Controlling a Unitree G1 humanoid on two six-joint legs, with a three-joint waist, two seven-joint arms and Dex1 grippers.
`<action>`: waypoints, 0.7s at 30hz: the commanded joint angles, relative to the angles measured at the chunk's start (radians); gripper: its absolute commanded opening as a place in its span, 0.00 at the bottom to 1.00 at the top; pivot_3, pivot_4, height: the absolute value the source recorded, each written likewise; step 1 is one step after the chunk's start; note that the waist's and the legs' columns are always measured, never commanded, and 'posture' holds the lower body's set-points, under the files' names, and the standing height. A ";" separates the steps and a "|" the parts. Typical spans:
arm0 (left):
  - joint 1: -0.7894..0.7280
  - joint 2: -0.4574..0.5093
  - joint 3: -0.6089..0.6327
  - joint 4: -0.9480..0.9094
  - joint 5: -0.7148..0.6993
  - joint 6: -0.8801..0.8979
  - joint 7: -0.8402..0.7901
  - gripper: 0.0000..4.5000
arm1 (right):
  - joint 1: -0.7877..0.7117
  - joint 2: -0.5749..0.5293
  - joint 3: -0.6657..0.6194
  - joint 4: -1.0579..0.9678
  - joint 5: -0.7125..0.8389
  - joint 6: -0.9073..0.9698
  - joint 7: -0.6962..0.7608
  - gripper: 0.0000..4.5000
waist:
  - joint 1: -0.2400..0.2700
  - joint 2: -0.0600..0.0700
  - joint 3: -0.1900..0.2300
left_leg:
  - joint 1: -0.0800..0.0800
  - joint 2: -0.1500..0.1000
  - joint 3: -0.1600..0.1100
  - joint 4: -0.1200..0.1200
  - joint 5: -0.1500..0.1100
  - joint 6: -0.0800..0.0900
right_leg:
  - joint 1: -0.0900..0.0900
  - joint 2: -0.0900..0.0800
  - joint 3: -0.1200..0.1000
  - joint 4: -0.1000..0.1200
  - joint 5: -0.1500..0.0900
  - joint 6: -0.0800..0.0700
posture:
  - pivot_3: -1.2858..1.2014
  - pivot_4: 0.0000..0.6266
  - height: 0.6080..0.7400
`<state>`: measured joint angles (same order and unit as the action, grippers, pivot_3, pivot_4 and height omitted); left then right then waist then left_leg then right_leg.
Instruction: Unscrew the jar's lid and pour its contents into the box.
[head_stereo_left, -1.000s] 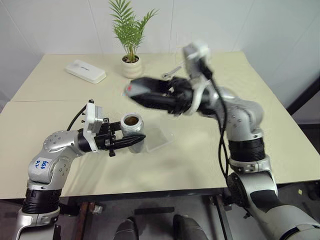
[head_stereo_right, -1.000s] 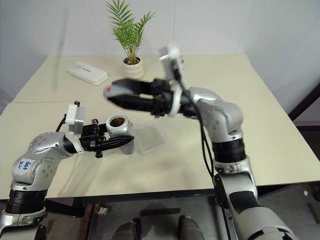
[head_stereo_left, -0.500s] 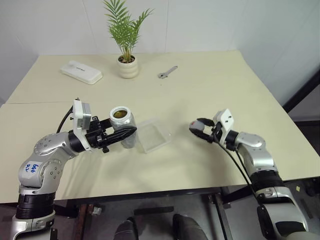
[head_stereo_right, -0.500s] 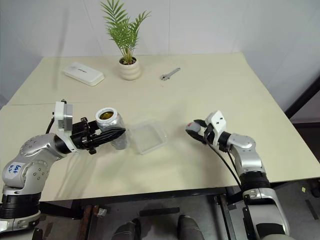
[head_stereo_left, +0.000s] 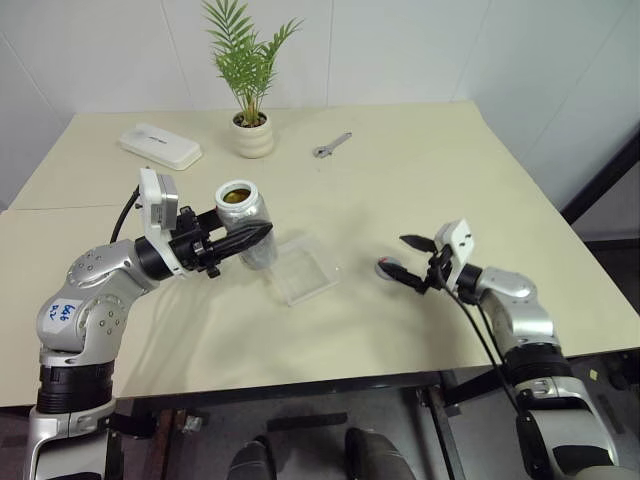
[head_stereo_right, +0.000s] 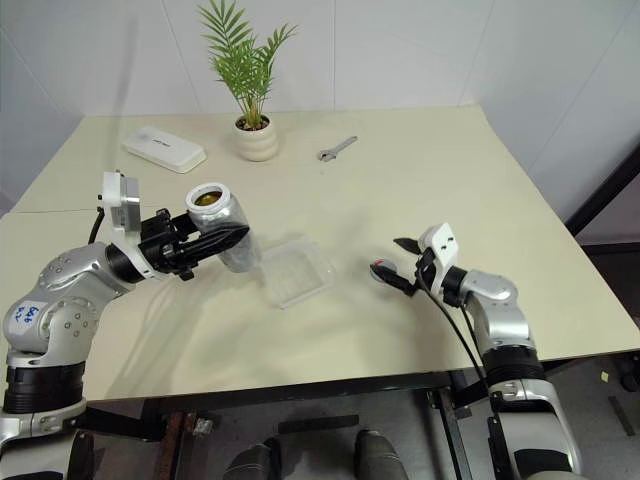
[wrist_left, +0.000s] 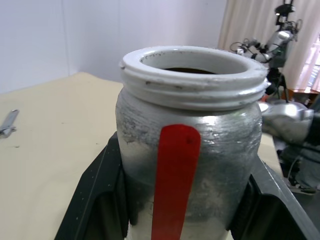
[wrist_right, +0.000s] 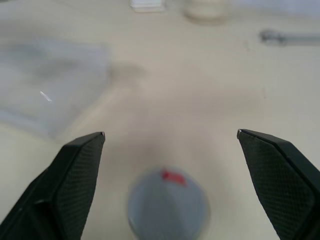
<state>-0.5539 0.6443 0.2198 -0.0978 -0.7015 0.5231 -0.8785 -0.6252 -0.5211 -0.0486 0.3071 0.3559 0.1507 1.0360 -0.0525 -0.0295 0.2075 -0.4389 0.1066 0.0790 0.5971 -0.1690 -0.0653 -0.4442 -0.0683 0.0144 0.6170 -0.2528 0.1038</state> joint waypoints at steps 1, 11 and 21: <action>-0.061 0.041 -0.048 0.073 0.088 -0.052 -0.045 0.43 | 0.004 -0.068 0.002 -0.279 0.135 0.198 0.064 0.99 | 0.003 0.000 0.000 | 0.000 0.000 0.000 0.000 0.000 0.000 | 0.000 0.000 0.000 0.001 0.000 0.000 | 0.52 0.24 1.00; -0.227 0.028 -0.217 0.338 0.423 -0.337 -0.041 0.43 | -0.010 -0.109 0.014 -0.543 0.219 0.349 0.034 0.99 | 0.023 0.000 0.000 | -0.001 0.000 0.001 0.001 -0.001 0.000 | 0.000 0.000 0.002 -0.003 -0.004 -0.008 | 0.52 0.24 1.00; -0.321 0.041 -0.461 0.406 1.138 -0.852 0.498 0.43 | 0.075 -0.102 -0.007 -0.557 0.208 0.341 -0.058 0.99 | 0.042 0.000 0.000 | -0.002 0.000 0.001 0.001 -0.002 0.000 | -0.001 0.000 0.003 -0.004 -0.001 -0.002 | 0.52 0.24 1.00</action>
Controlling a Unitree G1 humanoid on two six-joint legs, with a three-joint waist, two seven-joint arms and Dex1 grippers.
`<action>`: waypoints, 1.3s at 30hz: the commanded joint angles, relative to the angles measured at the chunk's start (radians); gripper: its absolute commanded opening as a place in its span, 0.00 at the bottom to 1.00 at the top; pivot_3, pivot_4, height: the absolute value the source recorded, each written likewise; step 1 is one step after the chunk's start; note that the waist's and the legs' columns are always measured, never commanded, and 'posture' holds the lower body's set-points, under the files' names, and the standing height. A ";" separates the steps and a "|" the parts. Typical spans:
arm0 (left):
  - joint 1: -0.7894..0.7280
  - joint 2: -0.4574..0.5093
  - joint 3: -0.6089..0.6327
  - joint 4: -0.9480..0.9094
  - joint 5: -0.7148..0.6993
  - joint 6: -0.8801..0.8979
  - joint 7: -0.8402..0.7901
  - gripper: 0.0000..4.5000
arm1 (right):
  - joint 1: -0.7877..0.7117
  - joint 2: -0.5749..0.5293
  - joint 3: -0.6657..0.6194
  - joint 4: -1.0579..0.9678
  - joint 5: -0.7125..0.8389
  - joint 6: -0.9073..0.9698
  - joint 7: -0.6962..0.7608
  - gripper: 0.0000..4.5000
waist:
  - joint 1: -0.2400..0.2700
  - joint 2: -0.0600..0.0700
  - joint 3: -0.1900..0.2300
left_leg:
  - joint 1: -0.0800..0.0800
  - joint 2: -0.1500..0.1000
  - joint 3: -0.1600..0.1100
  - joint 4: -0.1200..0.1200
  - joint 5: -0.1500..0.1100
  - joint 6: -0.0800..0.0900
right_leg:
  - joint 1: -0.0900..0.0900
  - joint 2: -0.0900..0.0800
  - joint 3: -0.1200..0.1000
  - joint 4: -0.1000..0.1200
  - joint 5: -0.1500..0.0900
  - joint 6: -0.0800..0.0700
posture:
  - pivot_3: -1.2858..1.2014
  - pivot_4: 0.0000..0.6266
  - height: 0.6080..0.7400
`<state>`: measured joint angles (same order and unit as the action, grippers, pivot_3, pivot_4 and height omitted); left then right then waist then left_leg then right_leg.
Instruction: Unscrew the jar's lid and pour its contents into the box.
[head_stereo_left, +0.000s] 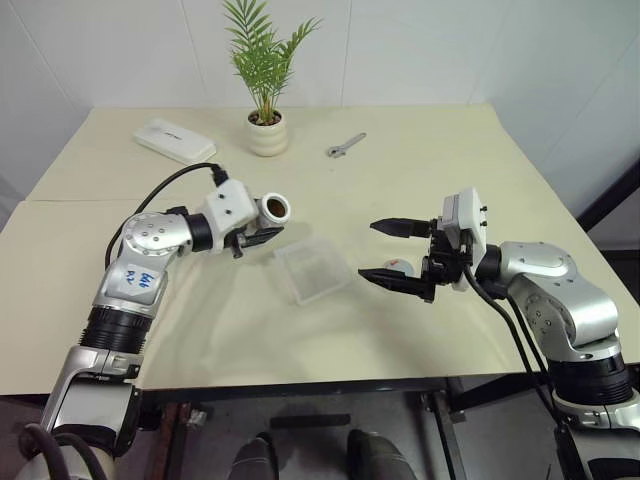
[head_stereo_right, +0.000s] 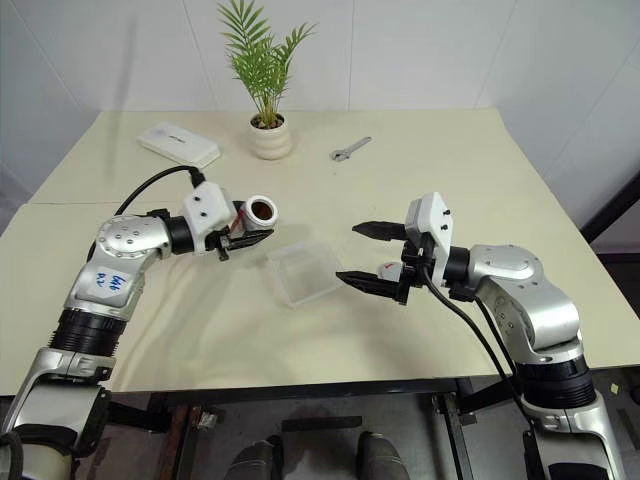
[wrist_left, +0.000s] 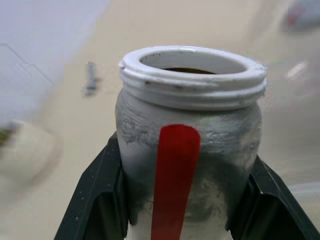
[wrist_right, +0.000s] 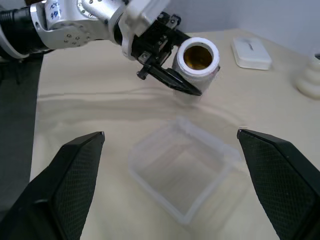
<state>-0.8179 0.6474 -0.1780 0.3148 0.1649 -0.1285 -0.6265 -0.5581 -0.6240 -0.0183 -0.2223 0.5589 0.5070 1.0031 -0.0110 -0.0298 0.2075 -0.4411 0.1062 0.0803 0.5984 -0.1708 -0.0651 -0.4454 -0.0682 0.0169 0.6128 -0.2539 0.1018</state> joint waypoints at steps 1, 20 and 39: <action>-0.067 0.047 -0.085 -0.002 0.345 -0.243 0.310 0.43 | 0.010 0.002 -0.037 -0.027 0.005 -0.017 -0.030 0.99 | 0.002 0.000 0.000 | 0.000 0.000 0.000 0.000 0.000 0.000 | 0.000 0.000 0.000 0.000 0.000 0.000 | 0.52 0.24 1.00; -0.159 0.100 -0.407 -0.048 1.243 -0.275 0.922 0.43 | 0.019 0.087 -0.027 -0.020 0.017 -0.015 -0.108 0.99 | 0.010 0.000 0.000 | 0.000 0.000 0.009 0.000 -0.004 0.004 | -0.003 0.000 0.008 -0.002 0.003 0.005 | 0.52 0.24 1.00; 0.019 0.082 -0.042 -0.058 0.544 -0.177 0.481 0.43 | 0.030 0.097 -0.014 -0.017 0.015 -0.022 -0.079 0.99 | 0.005 0.000 0.000 | 0.002 0.001 0.014 0.011 -0.005 0.006 | -0.003 0.001 0.015 0.007 0.003 0.006 | 0.52 0.24 1.00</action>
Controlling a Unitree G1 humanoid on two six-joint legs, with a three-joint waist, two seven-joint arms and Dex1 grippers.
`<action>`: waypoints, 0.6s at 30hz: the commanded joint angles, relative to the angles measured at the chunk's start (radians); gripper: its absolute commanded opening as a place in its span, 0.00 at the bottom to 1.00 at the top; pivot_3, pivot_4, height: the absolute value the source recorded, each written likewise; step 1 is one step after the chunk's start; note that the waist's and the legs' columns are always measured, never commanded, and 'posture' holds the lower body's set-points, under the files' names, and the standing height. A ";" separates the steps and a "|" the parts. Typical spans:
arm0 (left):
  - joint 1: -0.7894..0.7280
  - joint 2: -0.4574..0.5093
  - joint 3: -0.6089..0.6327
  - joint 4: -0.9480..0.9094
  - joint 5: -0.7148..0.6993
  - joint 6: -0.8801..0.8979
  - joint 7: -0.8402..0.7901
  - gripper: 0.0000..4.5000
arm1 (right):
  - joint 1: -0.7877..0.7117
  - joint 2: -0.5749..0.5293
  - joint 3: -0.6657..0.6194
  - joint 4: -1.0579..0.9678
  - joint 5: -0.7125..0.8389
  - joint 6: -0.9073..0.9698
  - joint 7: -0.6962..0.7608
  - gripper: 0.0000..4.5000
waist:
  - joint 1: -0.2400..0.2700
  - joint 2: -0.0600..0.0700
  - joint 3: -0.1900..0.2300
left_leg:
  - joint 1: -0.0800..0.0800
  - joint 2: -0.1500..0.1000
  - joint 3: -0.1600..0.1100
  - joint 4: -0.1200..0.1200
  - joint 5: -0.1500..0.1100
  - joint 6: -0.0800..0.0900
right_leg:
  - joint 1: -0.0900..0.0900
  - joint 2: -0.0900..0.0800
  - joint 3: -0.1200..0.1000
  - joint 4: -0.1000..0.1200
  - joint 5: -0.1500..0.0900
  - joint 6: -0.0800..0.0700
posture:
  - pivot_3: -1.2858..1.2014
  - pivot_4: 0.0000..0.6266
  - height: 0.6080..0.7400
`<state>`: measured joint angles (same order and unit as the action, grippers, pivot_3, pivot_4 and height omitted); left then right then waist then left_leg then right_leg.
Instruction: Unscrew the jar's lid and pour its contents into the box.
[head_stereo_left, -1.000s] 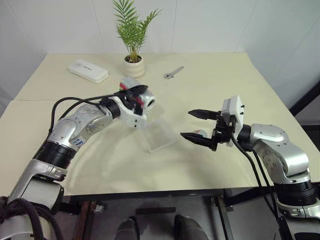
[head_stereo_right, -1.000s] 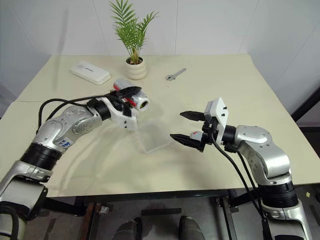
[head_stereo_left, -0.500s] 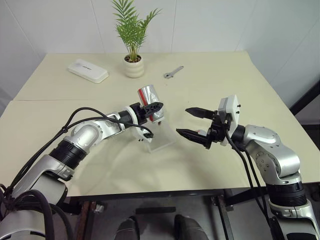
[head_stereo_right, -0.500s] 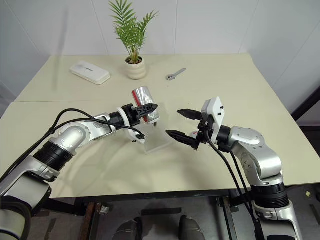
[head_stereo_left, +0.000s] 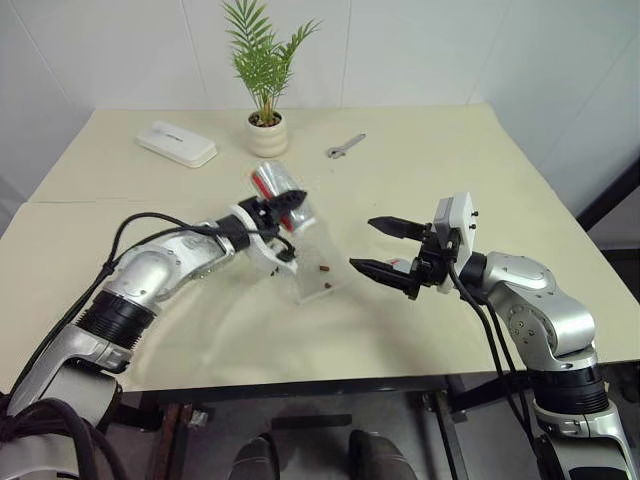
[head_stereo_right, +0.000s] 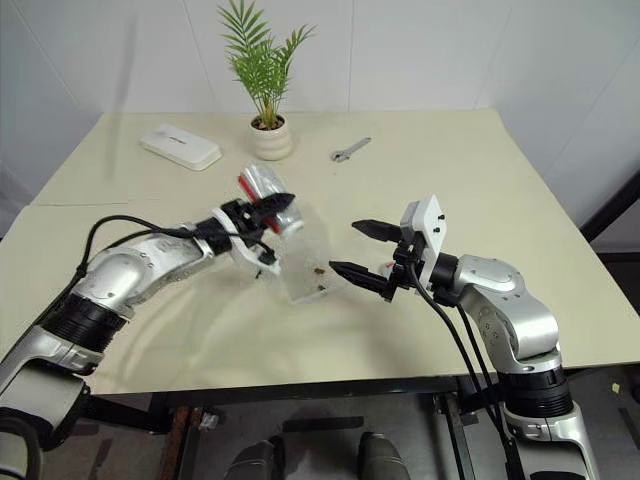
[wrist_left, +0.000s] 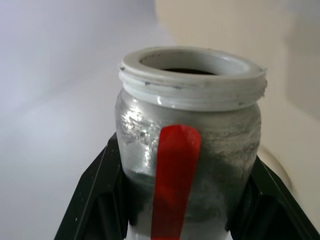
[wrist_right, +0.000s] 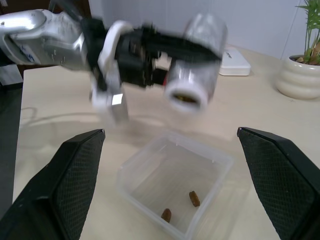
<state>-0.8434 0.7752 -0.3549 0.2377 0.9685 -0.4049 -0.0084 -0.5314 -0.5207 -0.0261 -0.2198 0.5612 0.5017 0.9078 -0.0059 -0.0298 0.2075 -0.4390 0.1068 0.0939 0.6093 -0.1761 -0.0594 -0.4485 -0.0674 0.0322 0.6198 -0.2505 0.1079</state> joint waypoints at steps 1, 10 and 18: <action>0.068 -0.083 0.193 0.022 -0.377 0.165 -0.203 0.43 | 0.006 -0.007 -0.007 -0.019 0.011 -0.018 0.019 0.99 | 0.001 0.000 0.000 | 0.000 0.000 0.000 0.001 0.000 0.000 | 0.000 0.000 0.000 0.001 0.000 0.000 | 0.52 0.24 1.00; 0.146 -0.331 0.822 -0.045 -1.103 0.881 -0.262 0.43 | 0.009 -0.021 -0.007 -0.011 0.001 -0.026 0.050 0.99 | -0.013 0.000 0.000 | 0.001 0.001 -0.001 0.005 0.001 0.001 | 0.002 0.002 0.001 0.003 0.002 0.003 | 0.52 0.24 1.00; 0.247 -0.283 1.004 0.115 -1.205 0.758 -0.196 0.43 | -0.015 -0.017 0.014 0.027 -0.001 -0.027 0.087 0.99 | -0.023 -0.002 -0.001 | 0.002 0.001 -0.002 0.005 0.001 0.001 | 0.003 0.003 0.001 0.003 0.002 0.003 | 0.52 0.24 1.00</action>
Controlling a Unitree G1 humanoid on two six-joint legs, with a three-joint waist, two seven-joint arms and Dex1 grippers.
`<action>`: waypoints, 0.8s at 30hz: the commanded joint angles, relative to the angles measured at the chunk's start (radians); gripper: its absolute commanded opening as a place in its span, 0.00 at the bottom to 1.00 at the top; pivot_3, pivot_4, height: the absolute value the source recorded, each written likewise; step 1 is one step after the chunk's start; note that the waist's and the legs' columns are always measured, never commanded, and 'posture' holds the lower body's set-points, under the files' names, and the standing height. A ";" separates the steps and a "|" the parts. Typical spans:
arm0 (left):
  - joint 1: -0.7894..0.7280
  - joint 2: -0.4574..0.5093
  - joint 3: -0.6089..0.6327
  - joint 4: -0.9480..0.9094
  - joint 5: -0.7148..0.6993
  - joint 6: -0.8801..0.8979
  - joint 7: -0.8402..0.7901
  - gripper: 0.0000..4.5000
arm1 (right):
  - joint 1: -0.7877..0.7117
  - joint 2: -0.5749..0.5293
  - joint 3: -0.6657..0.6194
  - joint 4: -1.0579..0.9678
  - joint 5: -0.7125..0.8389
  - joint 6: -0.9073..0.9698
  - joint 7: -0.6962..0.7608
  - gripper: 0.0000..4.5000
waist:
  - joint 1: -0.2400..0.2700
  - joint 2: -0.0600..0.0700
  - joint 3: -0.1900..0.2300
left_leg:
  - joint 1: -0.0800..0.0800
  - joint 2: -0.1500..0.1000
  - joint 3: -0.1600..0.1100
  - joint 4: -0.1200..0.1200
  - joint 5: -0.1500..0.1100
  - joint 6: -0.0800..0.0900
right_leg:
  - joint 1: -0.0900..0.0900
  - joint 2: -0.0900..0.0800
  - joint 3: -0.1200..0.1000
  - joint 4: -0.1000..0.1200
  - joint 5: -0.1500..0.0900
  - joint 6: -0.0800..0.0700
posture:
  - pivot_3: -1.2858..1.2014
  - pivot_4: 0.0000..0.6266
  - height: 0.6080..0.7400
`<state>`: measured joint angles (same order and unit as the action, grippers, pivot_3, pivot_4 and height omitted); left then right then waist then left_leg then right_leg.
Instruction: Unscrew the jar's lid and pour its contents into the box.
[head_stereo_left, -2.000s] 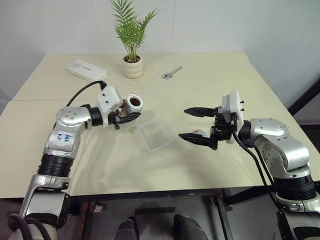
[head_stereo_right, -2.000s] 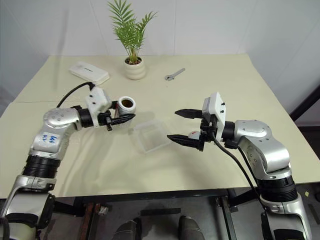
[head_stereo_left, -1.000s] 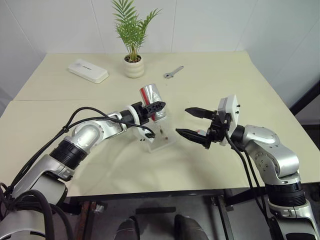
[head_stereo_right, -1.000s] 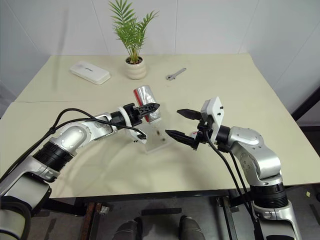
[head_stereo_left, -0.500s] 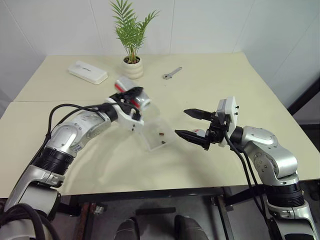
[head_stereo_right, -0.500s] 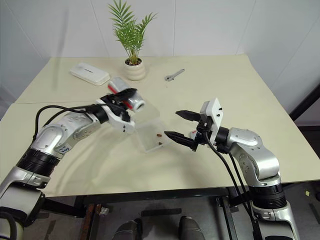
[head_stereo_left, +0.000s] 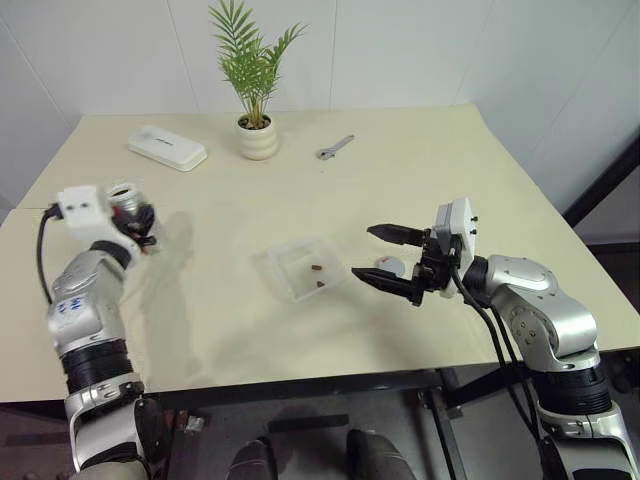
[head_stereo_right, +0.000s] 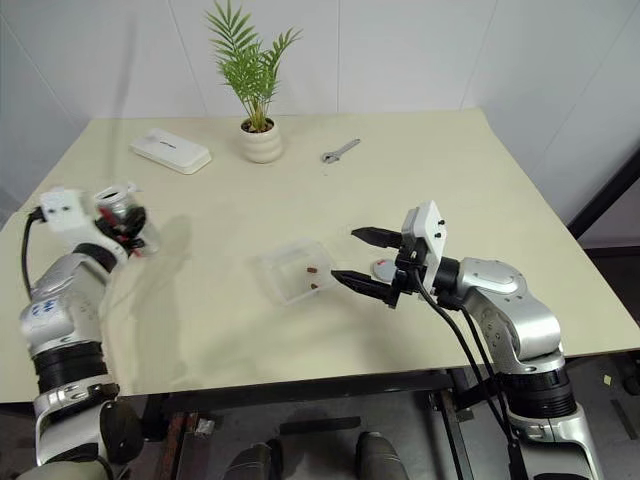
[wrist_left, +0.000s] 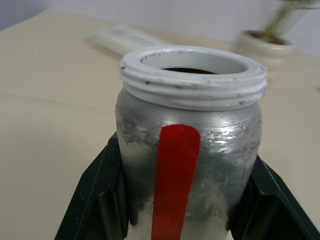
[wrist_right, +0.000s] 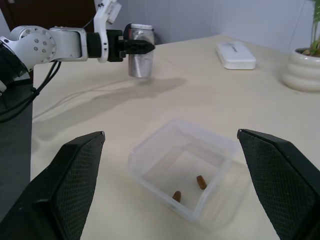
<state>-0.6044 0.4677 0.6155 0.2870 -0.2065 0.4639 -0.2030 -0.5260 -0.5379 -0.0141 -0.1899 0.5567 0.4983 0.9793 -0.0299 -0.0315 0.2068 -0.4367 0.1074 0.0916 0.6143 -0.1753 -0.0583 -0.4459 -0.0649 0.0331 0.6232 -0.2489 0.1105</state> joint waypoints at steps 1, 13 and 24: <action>0.013 0.038 0.025 0.106 -0.017 -0.164 -0.001 0.43 | -0.023 0.003 0.006 0.002 0.000 -0.028 0.017 0.99 | 0.001 0.000 0.000 | 0.000 0.000 0.000 0.000 0.000 0.000 | 0.000 0.000 0.000 0.000 0.000 -0.001 | 0.52 0.24 1.00; 0.046 0.120 -0.005 0.447 -0.027 -0.543 0.011 0.59 | -0.038 0.019 0.020 0.017 -0.008 -0.051 0.010 1.00 | -0.003 -0.009 -0.006 | 0.000 0.001 0.002 -0.002 -0.004 -0.006 | 0.000 0.000 0.000 -0.006 -0.001 -0.007 | 0.52 0.24 1.00; 0.245 0.089 -0.006 0.167 -0.105 -0.470 0.016 0.99 | -0.057 0.018 0.034 -0.001 0.002 -0.094 0.062 1.00 | -0.001 -0.010 -0.006 | -0.001 0.003 0.002 -0.004 -0.006 -0.009 | 0.000 0.001 0.000 -0.008 -0.001 -0.008 | 0.52 0.24 1.00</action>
<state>-0.3899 0.5501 0.5899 0.5505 -0.2833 -0.0253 -0.1856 -0.5687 -0.5179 0.0341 -0.1563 0.5482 0.4378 1.0192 -0.0311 -0.0411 0.2006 -0.4376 0.1103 0.0939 0.6107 -0.1813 -0.0671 -0.4462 -0.0637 0.0328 0.6154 -0.2502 0.1027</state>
